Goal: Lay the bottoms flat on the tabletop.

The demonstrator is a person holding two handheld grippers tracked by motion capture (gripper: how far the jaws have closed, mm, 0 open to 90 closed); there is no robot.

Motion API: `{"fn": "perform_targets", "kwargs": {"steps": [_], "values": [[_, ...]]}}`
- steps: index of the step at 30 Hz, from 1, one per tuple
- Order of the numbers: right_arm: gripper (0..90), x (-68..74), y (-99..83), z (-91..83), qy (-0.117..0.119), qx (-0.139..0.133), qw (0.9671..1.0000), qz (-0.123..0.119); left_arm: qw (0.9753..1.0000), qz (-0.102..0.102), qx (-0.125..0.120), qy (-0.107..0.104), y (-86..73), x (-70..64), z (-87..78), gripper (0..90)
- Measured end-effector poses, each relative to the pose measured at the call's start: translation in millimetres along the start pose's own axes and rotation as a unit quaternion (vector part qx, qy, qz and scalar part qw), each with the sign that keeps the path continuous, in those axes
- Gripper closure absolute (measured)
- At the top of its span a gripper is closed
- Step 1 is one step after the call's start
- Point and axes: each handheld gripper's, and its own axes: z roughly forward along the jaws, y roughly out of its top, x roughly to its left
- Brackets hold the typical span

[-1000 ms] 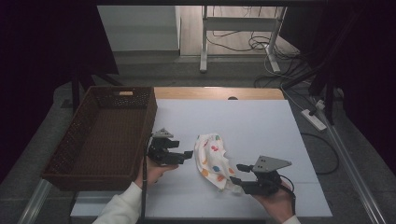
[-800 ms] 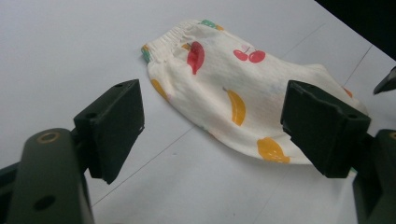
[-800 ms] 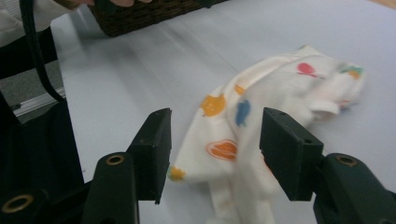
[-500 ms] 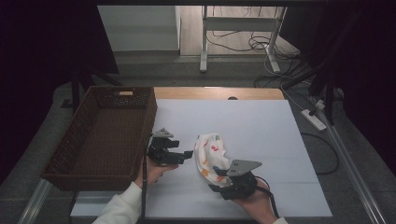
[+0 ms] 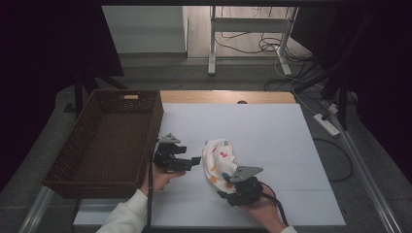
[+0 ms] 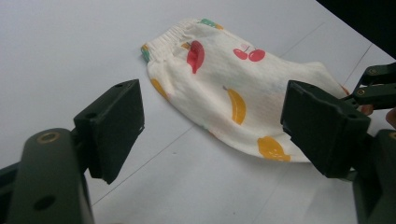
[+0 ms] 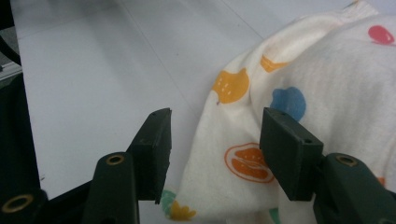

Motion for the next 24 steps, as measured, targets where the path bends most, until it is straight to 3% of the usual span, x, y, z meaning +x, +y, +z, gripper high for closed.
{"fn": "perform_targets", "kwargs": {"steps": [7,13,18,24], "values": [[52.2,-4.9,-4.3,2.7,-0.008,0.017,0.9998,0.008,1.0,0.0,0.0,0.0,0.1,-0.1,-0.4,20.5],[69.7,-11.8,-7.4,2.2,-0.018,0.031,0.9992,0.015,1.0,0.001,-0.001,0.001,0.2,0.0,-1.1,20.5],[83.5,-18.7,-8.5,-0.6,-0.012,0.033,0.9989,0.03,1.0,0.002,0.0,0.002,0.3,0.0,-1.4,20.5],[87.4,-20.3,-8.1,-3.0,-0.005,0.029,0.9991,0.029,1.0,0.002,0.0,0.0,0.5,-0.4,-1.2,20.4]]}}
